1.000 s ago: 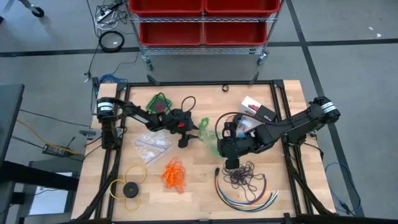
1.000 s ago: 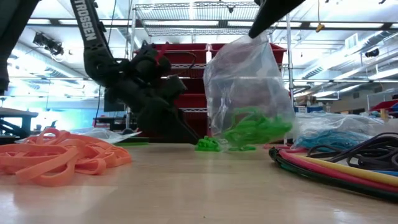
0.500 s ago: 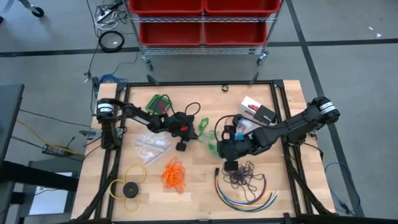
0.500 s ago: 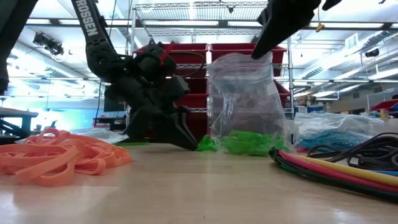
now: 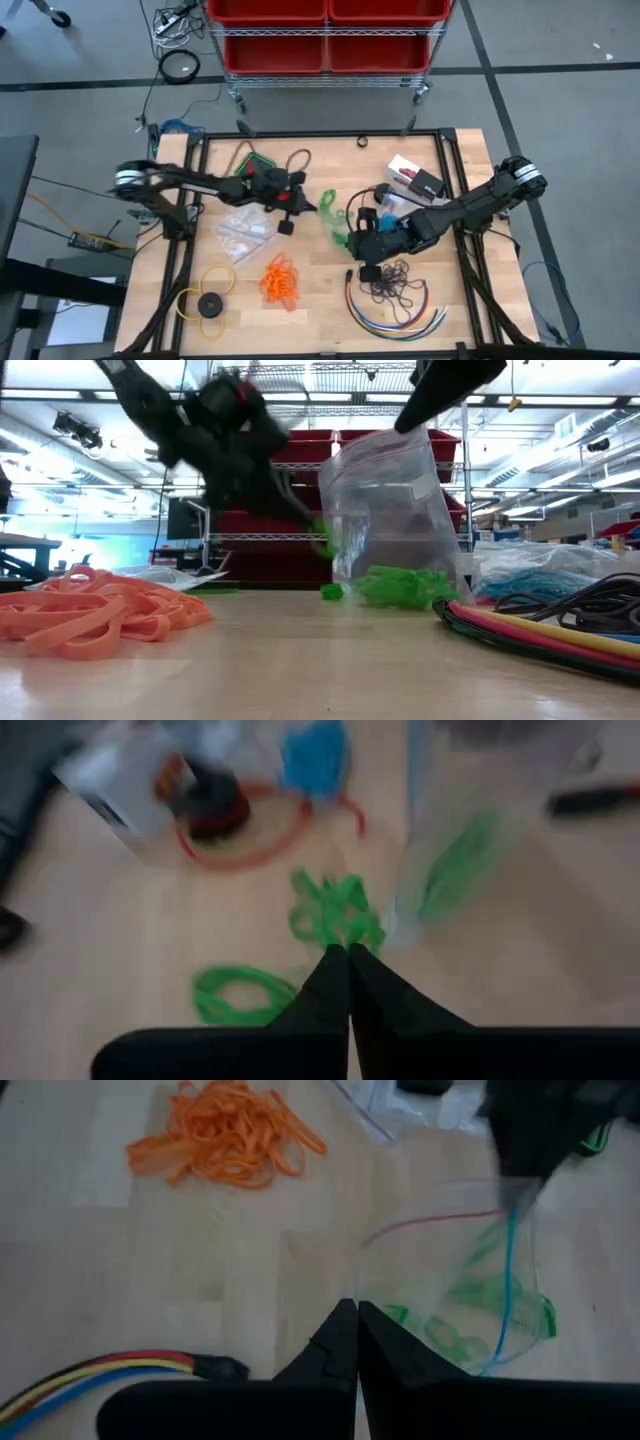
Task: Sort rubber bands
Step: Put the green rubber band into the transparent zip bag
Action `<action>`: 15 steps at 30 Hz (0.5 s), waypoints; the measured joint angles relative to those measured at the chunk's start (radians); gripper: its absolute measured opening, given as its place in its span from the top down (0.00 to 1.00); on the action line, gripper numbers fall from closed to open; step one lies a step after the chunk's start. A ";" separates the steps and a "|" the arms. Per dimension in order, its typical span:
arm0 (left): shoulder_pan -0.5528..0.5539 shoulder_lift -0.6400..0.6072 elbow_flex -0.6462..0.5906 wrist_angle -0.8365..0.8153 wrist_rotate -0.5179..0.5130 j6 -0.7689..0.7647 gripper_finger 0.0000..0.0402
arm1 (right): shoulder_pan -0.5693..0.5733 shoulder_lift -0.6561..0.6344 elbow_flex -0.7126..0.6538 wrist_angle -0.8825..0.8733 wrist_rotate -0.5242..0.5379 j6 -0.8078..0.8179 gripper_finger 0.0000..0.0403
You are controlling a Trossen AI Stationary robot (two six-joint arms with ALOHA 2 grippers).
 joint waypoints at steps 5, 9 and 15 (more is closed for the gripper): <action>-0.021 -0.169 0.002 -0.065 0.009 0.000 0.99 | 0.000 0.003 0.000 0.034 0.000 -0.007 1.00; -0.028 -0.234 0.001 -0.110 0.006 0.000 1.00 | 0.000 0.003 0.000 0.042 0.000 -0.018 1.00; -0.029 -0.237 0.000 -0.123 -0.007 -0.005 1.00 | 0.000 0.004 0.000 0.049 -0.001 -0.025 1.00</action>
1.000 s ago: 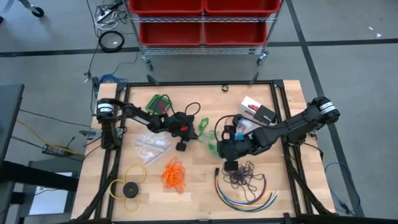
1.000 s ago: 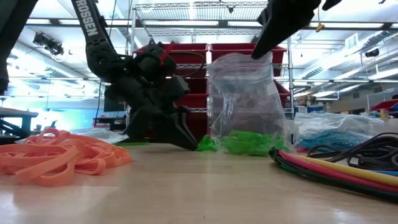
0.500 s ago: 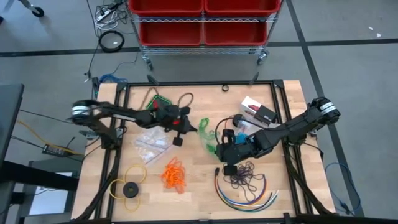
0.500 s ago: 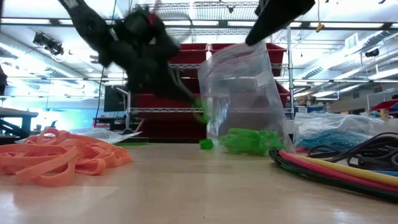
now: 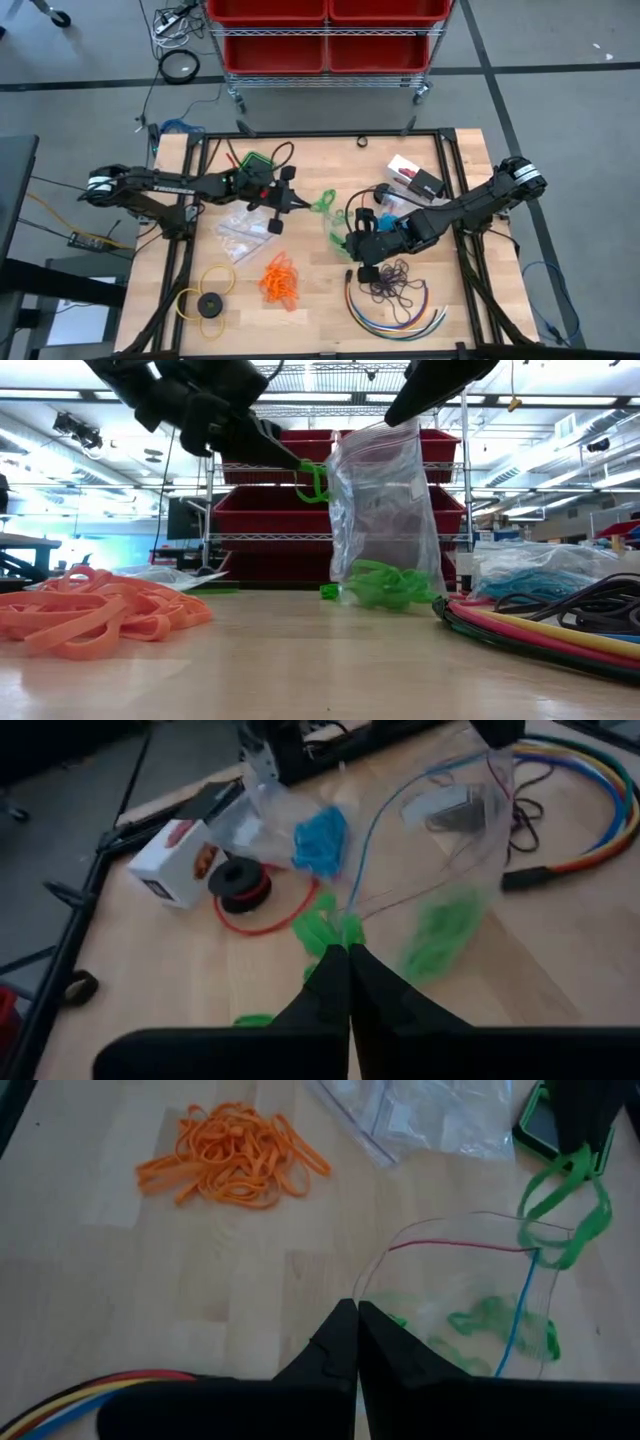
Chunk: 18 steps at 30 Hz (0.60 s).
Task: Sort rubber bands
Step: Put the green rubber band into the transparent zip bag
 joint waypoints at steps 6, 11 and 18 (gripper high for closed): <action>0.011 0.032 0.034 -0.092 -0.227 0.028 1.00 | -0.001 0.000 0.000 0.000 -0.001 0.000 1.00; 0.030 0.113 0.061 -0.228 -0.122 0.017 0.98 | -0.001 0.000 0.000 0.000 -0.003 -0.001 1.00; 0.031 0.166 0.057 -0.116 -0.117 -0.027 0.96 | -0.001 0.000 0.000 0.000 -0.003 0.004 1.00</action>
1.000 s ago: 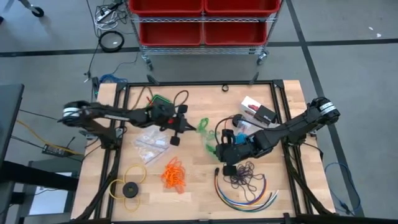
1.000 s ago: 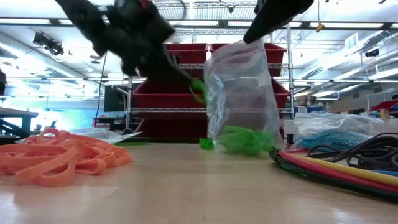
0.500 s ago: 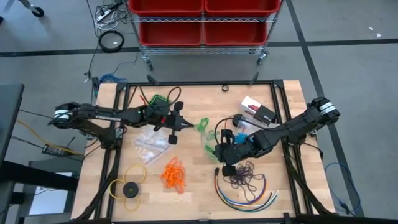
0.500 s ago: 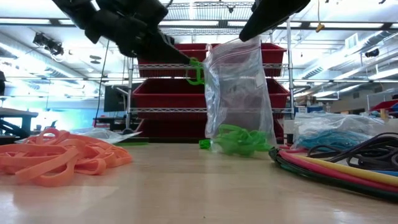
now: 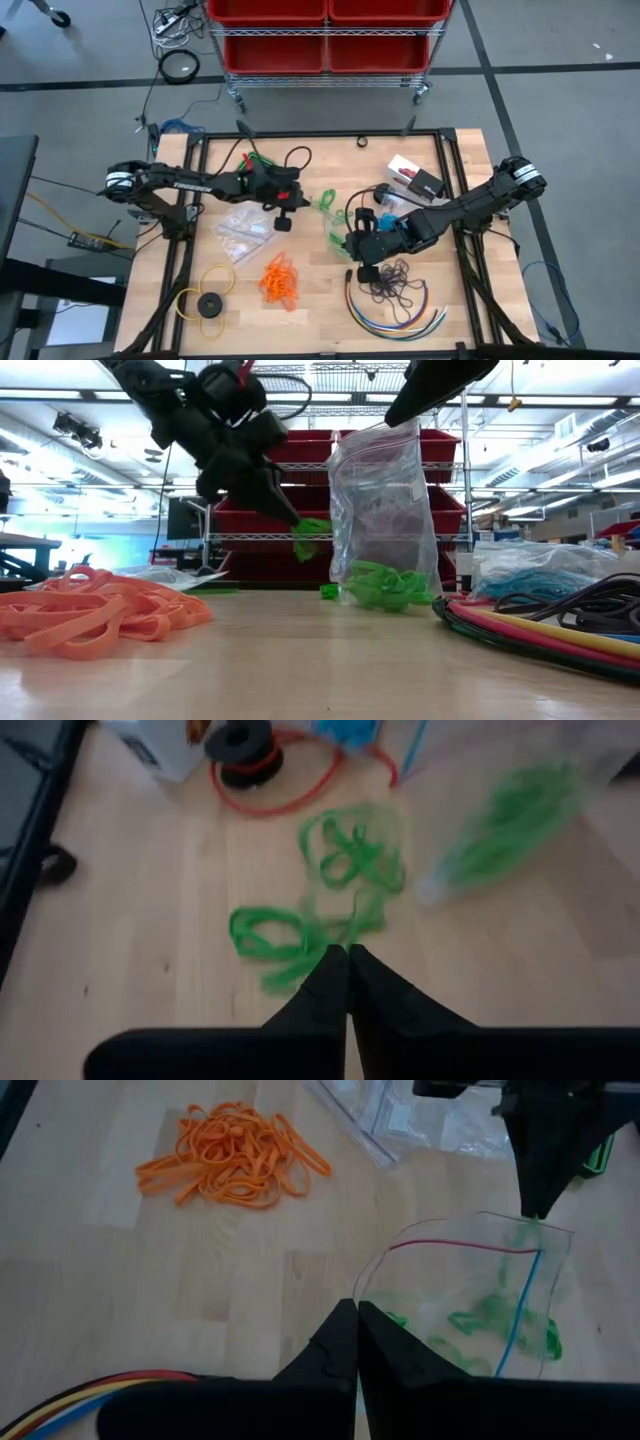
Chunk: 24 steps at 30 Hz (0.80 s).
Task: Sort rubber bands
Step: Put the green rubber band into the transparent zip bag
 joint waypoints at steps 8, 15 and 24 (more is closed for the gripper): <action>0.012 0.028 0.000 -0.019 -0.002 -0.023 0.83 | 0.006 0.000 0.000 -0.002 0.000 -0.004 1.00; 0.012 0.059 0.001 -0.017 0.000 -0.036 0.74 | 0.006 0.000 0.000 -0.001 0.000 -0.004 1.00; 0.012 0.111 0.000 -0.039 -0.014 0.019 0.94 | 0.006 0.000 0.000 0.000 0.000 -0.003 1.00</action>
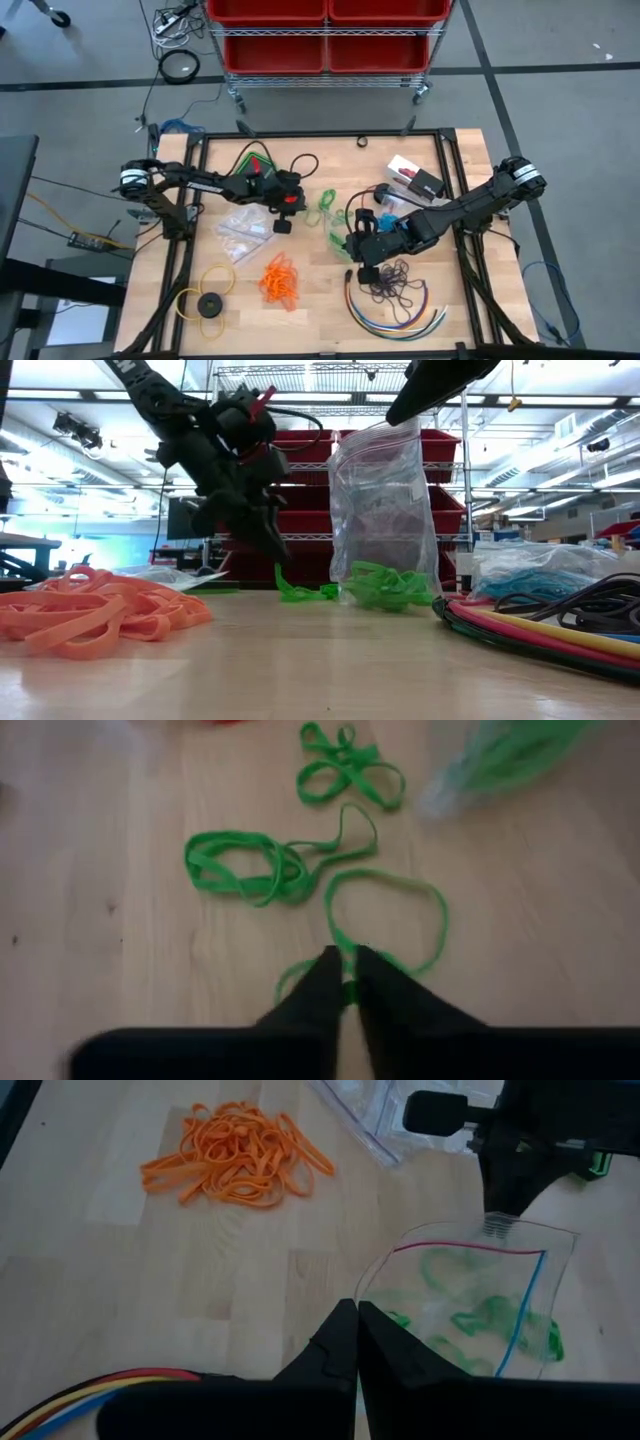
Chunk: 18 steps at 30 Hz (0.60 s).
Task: Sort rubber bands
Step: Put the green rubber band into the transparent zip bag
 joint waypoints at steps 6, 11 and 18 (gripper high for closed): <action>-0.005 -0.025 0.006 0.020 -0.016 -0.003 0.99 | 0.000 0.000 0.000 0.000 0.000 0.000 1.00; -0.041 -0.100 0.048 0.015 -0.019 -0.006 0.99 | 0.000 0.000 0.000 0.000 0.000 0.001 1.00; -0.138 -0.205 0.150 0.001 -0.018 -0.007 1.00 | 0.000 0.000 0.000 -0.001 0.000 0.000 1.00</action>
